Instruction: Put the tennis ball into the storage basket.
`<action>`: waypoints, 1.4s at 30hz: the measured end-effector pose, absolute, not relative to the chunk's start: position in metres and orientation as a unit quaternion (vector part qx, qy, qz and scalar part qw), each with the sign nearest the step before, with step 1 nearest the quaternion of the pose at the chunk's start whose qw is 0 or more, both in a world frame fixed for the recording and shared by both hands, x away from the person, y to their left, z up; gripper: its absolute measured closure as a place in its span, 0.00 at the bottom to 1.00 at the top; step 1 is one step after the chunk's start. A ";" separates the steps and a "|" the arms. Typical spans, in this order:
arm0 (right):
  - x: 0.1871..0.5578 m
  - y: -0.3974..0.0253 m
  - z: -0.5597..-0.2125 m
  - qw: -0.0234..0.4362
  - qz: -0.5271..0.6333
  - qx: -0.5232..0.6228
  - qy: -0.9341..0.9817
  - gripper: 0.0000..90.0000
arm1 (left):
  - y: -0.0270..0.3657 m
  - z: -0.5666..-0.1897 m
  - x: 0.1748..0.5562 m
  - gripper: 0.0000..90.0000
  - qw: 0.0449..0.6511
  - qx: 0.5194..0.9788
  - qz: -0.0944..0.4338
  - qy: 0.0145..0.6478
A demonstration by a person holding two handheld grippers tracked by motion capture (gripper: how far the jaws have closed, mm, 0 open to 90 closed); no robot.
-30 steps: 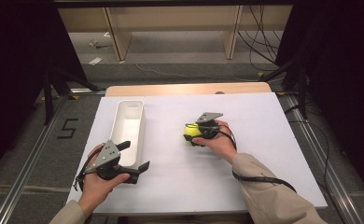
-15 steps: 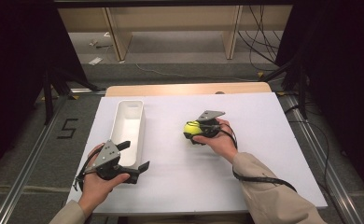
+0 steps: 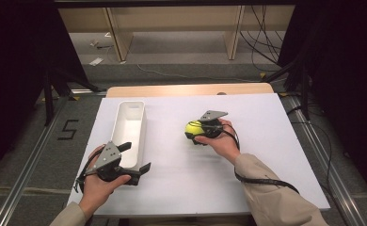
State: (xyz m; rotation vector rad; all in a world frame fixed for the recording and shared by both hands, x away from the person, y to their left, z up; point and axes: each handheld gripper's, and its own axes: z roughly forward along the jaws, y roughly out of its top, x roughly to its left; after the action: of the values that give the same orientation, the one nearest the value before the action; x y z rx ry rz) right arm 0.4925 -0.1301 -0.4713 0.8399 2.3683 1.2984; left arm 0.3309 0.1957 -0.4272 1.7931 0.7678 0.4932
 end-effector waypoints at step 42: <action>0.489 -0.131 -0.452 0.161 0.489 0.298 0.804 0.30 | 0.195 -0.428 0.331 0.00 0.535 0.754 0.206 0.321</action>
State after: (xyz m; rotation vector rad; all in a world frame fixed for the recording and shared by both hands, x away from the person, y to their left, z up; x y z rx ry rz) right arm 0.4892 -0.1311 -0.4518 0.8502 2.2961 1.3956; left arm 0.3311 0.1950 -0.4275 1.7952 0.7652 0.4914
